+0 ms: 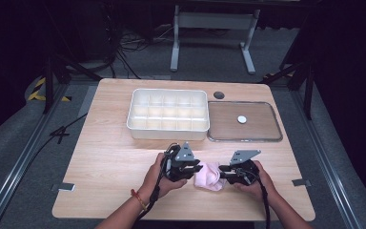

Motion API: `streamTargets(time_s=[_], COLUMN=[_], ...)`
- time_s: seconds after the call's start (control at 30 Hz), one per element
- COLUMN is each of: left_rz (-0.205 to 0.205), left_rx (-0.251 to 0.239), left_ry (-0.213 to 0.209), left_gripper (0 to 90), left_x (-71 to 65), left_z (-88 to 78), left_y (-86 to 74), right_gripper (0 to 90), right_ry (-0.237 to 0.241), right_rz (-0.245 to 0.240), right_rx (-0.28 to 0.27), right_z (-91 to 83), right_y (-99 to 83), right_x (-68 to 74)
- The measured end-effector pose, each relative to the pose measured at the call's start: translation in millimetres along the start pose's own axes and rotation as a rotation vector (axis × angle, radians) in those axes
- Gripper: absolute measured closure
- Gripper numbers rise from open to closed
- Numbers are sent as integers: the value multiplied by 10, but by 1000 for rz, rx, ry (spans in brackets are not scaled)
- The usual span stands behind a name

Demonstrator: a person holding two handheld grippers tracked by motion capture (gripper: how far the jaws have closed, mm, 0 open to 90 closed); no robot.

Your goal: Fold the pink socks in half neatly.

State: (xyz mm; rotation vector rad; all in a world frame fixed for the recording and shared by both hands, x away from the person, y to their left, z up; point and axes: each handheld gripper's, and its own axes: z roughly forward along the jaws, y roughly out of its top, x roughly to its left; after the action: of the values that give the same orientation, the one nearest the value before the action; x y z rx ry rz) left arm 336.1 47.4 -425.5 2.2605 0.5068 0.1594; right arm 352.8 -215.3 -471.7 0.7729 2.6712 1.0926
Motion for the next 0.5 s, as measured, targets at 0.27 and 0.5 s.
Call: streamTargets(time_s=[0.27, 0.5], left_rz=[11, 19], left_rx=[50, 69], left_ry=[-21, -16], left_gripper=[781, 767], left_x=[-121, -127], left_z=[273, 350], left_y=[-228, -294], right_gripper=[704, 742], right_ry=[-23, -65], right_rz=[-11, -14], right_rx=[6, -83], right_z=[-39, -257], right_y=[20, 106], right_x=[8, 24])
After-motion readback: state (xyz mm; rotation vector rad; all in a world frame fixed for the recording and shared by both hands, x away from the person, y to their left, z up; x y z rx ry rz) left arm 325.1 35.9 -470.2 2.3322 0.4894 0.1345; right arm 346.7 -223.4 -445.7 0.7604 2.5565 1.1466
